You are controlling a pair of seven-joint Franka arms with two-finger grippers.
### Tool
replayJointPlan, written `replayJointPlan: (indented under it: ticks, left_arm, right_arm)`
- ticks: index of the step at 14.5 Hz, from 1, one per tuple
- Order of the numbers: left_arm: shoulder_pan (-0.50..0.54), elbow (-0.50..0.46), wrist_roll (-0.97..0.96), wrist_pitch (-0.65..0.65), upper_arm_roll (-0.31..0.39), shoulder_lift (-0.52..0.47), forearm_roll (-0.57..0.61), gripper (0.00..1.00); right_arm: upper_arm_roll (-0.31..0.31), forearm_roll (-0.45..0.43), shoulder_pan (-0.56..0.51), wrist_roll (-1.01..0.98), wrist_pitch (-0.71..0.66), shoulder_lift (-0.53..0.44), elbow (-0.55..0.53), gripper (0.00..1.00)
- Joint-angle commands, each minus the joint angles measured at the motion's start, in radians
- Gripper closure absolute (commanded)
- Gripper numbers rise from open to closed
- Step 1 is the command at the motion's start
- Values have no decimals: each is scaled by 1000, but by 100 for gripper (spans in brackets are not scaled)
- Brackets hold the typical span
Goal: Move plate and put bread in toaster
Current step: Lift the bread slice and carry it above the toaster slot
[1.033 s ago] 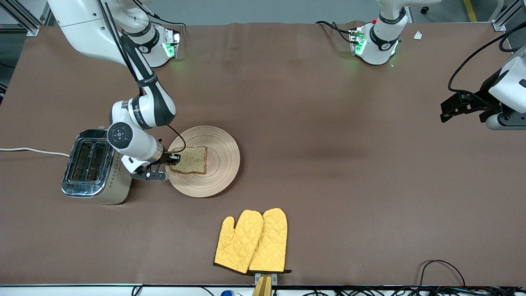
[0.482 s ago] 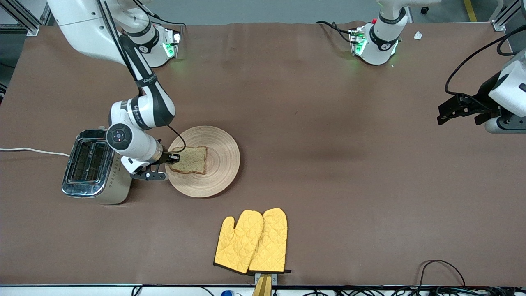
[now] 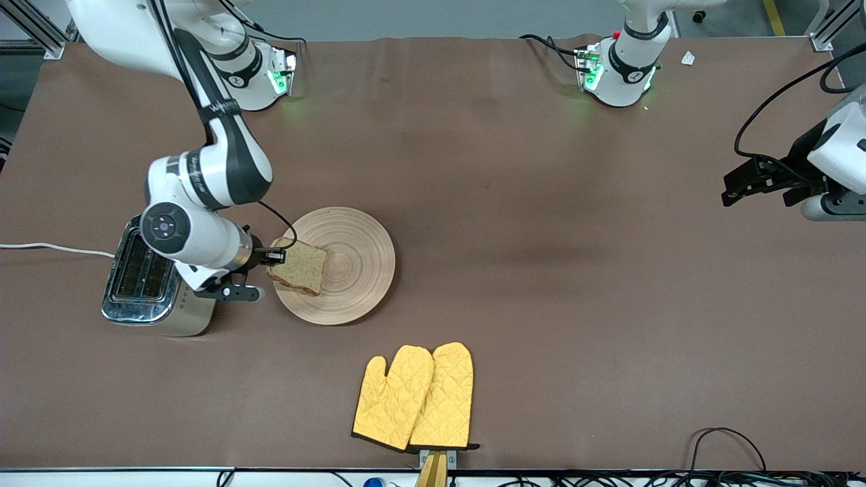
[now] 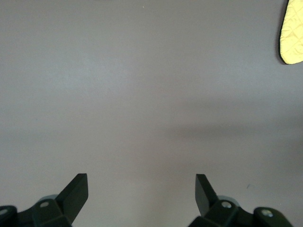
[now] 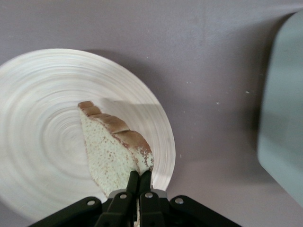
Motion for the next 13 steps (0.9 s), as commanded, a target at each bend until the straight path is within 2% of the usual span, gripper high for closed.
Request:
replayJointPlan:
  ticks: [1, 3, 5, 8, 12, 13]
  left_arm:
    - [10, -4, -4, 8, 4, -8, -12, 0]
    - [10, -6, -9, 6, 4, -8, -14, 0]
    - [10, -4, -9, 8, 4, -8, -14, 0]
    - [10, -4, -10, 14, 4, -5, -15, 0]
    - [12, -4, -9, 14, 4, -5, -15, 0]
    - [12, -4, -10, 14, 4, -5, -15, 0]
  right_arm:
    - [2, -77, 16, 31, -182, -5, 159, 100]
    - [4, -163, 45, 61, -305, -5, 262, 100]
    - [4, -282, 97, 74, -379, -6, 307, 100]
    - [4, -411, 131, 107, -474, -8, 346, 100]
    - [4, -669, 164, 110, -536, -5, 347, 100]
    - [4, -695, 154, 109, -536, -3, 345, 100]
